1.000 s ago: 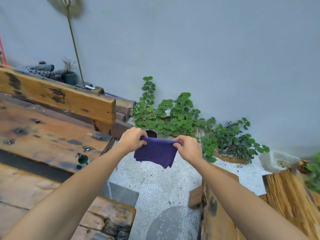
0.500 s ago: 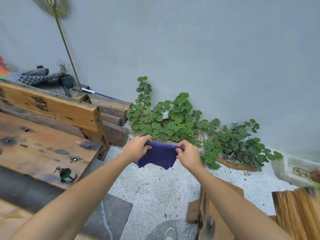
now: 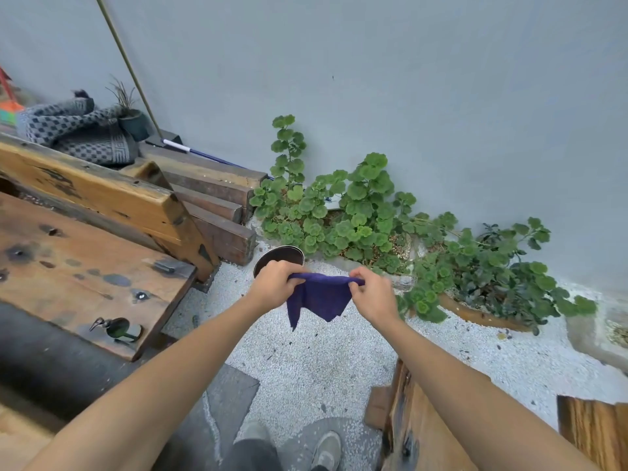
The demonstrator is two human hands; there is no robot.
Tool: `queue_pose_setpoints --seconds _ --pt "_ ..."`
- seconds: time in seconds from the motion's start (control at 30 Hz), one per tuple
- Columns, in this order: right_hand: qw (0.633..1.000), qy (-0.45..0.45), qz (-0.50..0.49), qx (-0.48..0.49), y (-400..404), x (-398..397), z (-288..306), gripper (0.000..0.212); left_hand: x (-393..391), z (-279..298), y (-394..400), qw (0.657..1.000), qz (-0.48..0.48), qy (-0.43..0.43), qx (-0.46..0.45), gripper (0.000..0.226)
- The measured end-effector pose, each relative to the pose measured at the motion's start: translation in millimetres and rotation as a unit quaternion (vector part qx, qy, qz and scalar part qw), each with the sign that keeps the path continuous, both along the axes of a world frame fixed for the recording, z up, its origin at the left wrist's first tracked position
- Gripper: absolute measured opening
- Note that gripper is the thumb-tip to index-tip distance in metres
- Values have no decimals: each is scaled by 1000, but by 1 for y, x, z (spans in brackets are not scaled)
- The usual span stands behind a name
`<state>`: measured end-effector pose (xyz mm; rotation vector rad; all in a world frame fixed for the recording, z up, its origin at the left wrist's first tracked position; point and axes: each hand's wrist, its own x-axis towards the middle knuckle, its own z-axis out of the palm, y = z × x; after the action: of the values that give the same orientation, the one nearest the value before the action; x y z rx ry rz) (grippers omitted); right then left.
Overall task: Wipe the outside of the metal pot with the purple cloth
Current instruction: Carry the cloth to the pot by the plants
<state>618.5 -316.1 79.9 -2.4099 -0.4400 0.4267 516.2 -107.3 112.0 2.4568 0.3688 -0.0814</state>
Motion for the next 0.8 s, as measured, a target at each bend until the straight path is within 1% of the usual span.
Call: queue_pose_setpoints --seconds 0.1,0.2,0.37,0.5,0.57,0.73,0.8 --pt "1000 11 17 -9 10 12 -9 15 12 -12 11 1000 2 12 -5 28" --pt "999 16 28 -38 22 23 -16 13 20 -28 23 1000 3 26 -15 26" --pt "996 7 31 -89 55 43 -32 23 42 -57 56 998 4 33 -44 27" --pt "994 -4 30 -110 86 55 -51 11 65 -80 93 997 -4 46 -66 27" --pt "992 -10 38 -123 103 61 -65 10 75 -97 111 996 -3 48 -73 27" --pt "990 -16 37 -136 140 76 -113 22 91 -147 141 994 5 64 -88 27" --pt "987 -16 48 -152 147 83 -134 22 94 -168 145 994 12 68 -86 27"
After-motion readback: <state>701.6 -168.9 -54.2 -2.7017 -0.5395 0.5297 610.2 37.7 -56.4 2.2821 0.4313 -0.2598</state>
